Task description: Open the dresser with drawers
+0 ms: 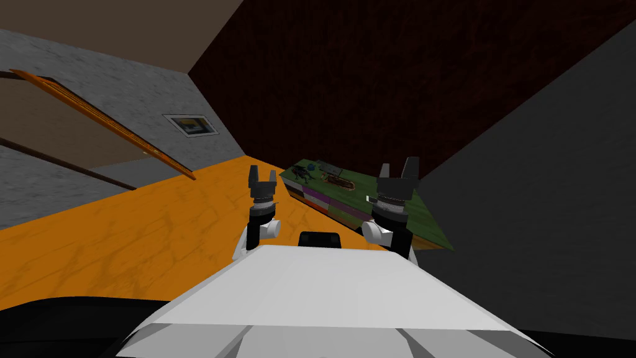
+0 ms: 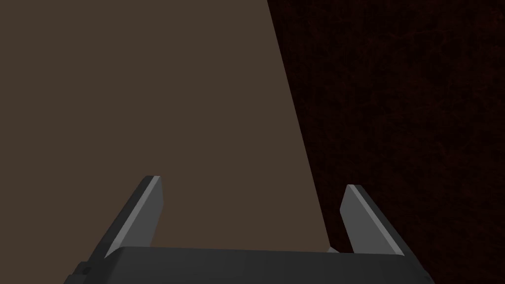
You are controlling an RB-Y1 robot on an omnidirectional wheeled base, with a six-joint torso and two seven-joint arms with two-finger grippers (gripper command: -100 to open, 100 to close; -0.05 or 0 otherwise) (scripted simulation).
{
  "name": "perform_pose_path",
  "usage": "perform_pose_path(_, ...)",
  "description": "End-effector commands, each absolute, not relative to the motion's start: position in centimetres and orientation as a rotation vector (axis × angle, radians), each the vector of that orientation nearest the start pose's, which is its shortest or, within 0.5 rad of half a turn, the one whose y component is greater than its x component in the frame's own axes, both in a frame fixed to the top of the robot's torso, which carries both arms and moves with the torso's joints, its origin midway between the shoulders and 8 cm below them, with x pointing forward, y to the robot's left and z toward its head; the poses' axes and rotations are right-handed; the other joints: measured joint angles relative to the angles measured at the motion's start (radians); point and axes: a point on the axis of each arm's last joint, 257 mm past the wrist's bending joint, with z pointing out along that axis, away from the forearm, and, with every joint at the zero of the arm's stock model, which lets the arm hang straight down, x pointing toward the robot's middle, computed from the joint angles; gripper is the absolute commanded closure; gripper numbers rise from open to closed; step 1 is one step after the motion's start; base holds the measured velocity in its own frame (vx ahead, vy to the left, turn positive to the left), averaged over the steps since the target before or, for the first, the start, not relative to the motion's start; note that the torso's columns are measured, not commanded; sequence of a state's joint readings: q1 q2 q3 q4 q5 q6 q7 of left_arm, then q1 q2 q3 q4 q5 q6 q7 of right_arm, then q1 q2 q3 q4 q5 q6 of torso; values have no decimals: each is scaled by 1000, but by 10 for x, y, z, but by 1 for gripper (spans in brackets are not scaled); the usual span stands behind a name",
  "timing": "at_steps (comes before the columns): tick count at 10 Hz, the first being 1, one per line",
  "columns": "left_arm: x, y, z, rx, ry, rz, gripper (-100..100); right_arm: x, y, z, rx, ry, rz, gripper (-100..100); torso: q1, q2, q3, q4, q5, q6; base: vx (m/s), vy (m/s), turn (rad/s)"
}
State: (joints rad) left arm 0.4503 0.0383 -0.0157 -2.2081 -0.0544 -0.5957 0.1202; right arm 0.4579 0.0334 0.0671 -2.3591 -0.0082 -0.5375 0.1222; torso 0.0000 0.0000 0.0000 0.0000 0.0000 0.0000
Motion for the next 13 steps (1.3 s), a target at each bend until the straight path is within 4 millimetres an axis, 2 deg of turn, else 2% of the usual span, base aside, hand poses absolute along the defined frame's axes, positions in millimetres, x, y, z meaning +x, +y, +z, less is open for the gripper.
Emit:
perform_pose_path(1,347,257,25,-586,605,-1434,0,323,-255,79,532,494,1303,0,0,40,-82,41,0,0,0,0,0)
perform_pose_path(9,347,257,26,-585,604,-1434,0,322,-255,79,532,494,1303,0,0,618,-1234,617,0,0,0,0,0)
perform_pose_path(10,347,257,26,-585,604,-1434,0,330,-248,71,519,549,1293,-100,0,691,-1382,691,0,0,9,13,48)
perform_pose_path(11,347,257,25,-586,605,-1434,0,337,-242,62,511,599,1281,-100,1,725,-1451,724,0,0,5,26,79)
perform_pose_path(13,347,257,25,-586,605,-1434,0,356,-230,37,500,723,1239,-100,2,737,-1475,737,0,0,3,53,99)
